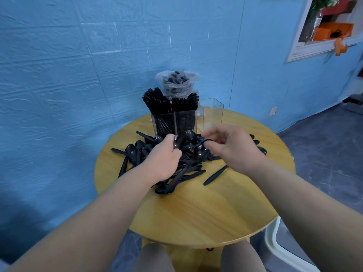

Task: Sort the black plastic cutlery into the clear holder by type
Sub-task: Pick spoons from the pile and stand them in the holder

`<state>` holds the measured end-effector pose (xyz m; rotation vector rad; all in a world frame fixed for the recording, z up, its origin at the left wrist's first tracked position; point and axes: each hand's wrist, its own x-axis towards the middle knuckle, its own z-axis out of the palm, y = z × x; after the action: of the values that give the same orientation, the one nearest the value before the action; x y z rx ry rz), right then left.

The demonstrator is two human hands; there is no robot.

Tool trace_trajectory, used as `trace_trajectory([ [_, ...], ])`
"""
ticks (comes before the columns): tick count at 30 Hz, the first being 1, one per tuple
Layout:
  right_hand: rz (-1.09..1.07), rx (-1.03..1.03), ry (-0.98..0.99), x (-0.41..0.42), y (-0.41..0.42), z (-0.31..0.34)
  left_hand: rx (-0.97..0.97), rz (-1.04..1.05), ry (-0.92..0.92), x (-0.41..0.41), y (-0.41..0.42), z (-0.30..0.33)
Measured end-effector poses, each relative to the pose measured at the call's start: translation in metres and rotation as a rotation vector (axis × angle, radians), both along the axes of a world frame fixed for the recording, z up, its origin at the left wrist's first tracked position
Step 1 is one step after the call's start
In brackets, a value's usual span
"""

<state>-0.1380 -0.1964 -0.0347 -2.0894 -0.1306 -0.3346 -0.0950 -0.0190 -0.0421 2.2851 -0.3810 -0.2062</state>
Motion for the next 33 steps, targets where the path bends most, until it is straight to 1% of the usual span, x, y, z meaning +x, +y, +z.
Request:
trace_trajectory([
  [4,0.0,0.03,-0.018,0.003,0.012,0.001,-0.043,-0.147,0.038,-0.004,-0.004,-0.001],
  [5,-0.022,0.027,-0.024,0.004,0.013,-0.001,-0.062,-0.162,0.055,-0.004,-0.003,-0.001],
  [8,-0.078,0.055,-0.02,0.006,0.012,-0.007,-0.198,-0.157,0.138,-0.008,-0.004,0.002],
  [11,-0.099,0.04,-0.042,0.007,0.013,-0.012,-0.242,-0.188,0.167,-0.011,-0.007,0.002],
  [13,-0.098,0.019,-0.043,0.007,0.015,-0.015,-0.194,-0.218,0.146,-0.01,-0.012,0.0],
  [16,-0.078,0.031,-0.039,0.007,0.017,-0.016,-0.095,-0.195,0.036,-0.006,-0.015,-0.004],
  [18,-0.121,0.052,-0.055,0.007,0.013,-0.017,-0.037,-0.169,-0.036,-0.004,-0.012,-0.005],
  [20,-0.156,0.09,-0.066,0.006,0.007,-0.017,0.076,-0.186,-0.109,-0.005,-0.009,-0.003],
  [22,-0.163,0.113,-0.07,0.006,0.005,-0.019,0.134,-0.211,-0.146,-0.007,-0.01,-0.001],
  [23,-0.169,0.126,-0.076,0.006,0.005,-0.021,0.132,-0.224,-0.129,-0.008,-0.011,-0.001],
  [26,-0.211,0.156,-0.086,0.005,0.004,-0.024,0.117,-0.259,0.004,-0.009,-0.018,0.0],
  [28,-0.207,0.156,-0.075,0.002,-0.001,-0.027,0.154,-0.265,-0.001,-0.007,-0.02,-0.003],
  [30,-0.246,0.101,-0.07,-0.004,-0.015,-0.029,0.188,-0.233,-0.072,-0.005,-0.022,-0.01],
  [31,-0.32,-0.001,-0.056,-0.006,-0.026,-0.031,0.191,-0.217,-0.093,-0.005,-0.023,-0.013],
  [32,-0.408,-0.169,-0.03,-0.008,-0.039,-0.034,0.185,-0.205,-0.103,-0.005,-0.025,-0.017],
  [33,-0.476,-0.396,0.026,-0.011,-0.054,-0.037,0.18,-0.195,-0.112,-0.006,-0.028,-0.02],
])
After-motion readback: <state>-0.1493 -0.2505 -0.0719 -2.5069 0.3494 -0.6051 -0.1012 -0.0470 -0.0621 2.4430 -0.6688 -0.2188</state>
